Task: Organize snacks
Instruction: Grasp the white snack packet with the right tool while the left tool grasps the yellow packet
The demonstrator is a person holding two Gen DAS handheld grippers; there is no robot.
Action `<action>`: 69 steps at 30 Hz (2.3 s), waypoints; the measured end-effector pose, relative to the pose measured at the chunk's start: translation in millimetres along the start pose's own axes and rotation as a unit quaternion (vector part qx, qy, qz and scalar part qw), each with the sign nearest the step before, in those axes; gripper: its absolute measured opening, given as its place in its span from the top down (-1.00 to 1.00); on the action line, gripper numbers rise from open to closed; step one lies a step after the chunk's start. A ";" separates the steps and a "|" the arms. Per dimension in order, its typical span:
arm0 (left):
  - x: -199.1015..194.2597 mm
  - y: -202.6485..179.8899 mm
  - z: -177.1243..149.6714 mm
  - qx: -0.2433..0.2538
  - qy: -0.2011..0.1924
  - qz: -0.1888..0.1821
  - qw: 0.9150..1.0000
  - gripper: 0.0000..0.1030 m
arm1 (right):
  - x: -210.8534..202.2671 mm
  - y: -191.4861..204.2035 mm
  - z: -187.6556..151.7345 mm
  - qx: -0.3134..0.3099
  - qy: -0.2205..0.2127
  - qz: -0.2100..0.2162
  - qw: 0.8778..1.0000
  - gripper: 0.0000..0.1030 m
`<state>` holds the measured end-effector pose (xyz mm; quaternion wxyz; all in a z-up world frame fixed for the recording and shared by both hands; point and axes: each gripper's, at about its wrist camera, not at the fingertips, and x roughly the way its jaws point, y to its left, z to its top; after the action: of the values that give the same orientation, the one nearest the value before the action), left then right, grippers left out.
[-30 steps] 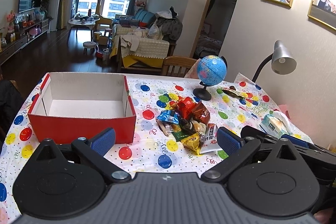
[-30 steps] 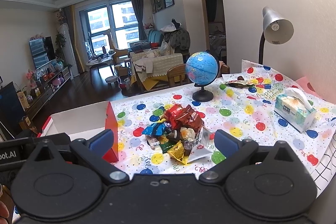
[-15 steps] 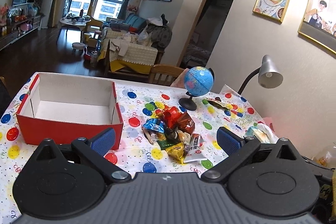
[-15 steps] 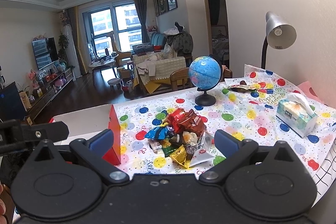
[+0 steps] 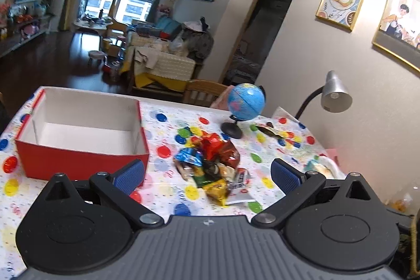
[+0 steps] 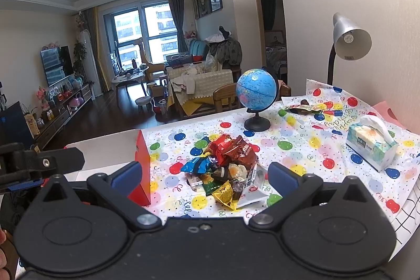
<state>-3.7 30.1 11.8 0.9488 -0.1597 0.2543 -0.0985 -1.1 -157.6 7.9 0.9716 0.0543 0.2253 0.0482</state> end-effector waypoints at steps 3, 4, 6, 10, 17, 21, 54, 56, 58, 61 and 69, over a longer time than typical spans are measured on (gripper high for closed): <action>12.5 1.5 -1.2 -0.009 0.017 -0.008 1.000 -1.00 | 5.3 -5.9 -0.9 0.005 0.007 0.003 1.000 -0.98; 17.2 1.1 -2.0 -0.010 0.021 -0.006 1.000 -1.00 | 7.0 -7.7 -1.2 0.006 0.010 0.000 1.000 -0.98; 25.8 -0.8 -2.8 -0.011 0.023 -0.010 1.000 -1.00 | 9.8 -11.4 -3.4 0.009 0.014 -0.004 1.000 -0.98; 49.7 -10.4 -6.0 0.003 0.042 -0.005 0.999 -1.00 | 28.5 -32.6 -7.7 0.020 0.031 -0.006 0.999 -0.93; 110.9 -32.4 -12.4 0.044 0.092 0.004 0.995 -1.00 | 78.2 -70.1 -12.7 0.016 0.072 -0.013 0.997 -0.89; 143.8 -37.3 -19.5 0.043 0.102 0.010 0.994 -1.00 | 110.7 -88.0 -13.3 0.000 0.093 -0.012 0.996 -0.85; 324.3 -26.4 -62.3 -0.015 0.244 0.075 0.967 -0.30 | 276.4 -143.7 -30.0 0.034 0.223 0.046 0.973 0.15; 327.6 -28.7 -64.6 -0.011 0.249 0.074 0.966 -0.26 | 276.1 -143.1 -29.7 0.038 0.231 0.052 0.971 0.26; 329.4 -32.6 -66.2 -0.007 0.251 0.067 0.966 -0.08 | 274.1 -140.8 -29.5 0.037 0.233 0.062 0.970 0.45; 329.6 -37.1 -66.1 -0.004 0.248 0.060 0.967 0.06 | 272.5 -140.7 -28.7 0.047 0.234 0.070 0.968 0.62; 326.4 -35.0 -63.7 -0.019 0.244 0.064 0.968 0.40 | 265.8 -146.7 -27.7 0.063 0.229 0.078 0.968 0.77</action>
<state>237.7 -106.1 -175.3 0.8592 -0.1325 0.4894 -0.0685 234.4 -269.1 -150.5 0.8819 0.1206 0.4395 0.1207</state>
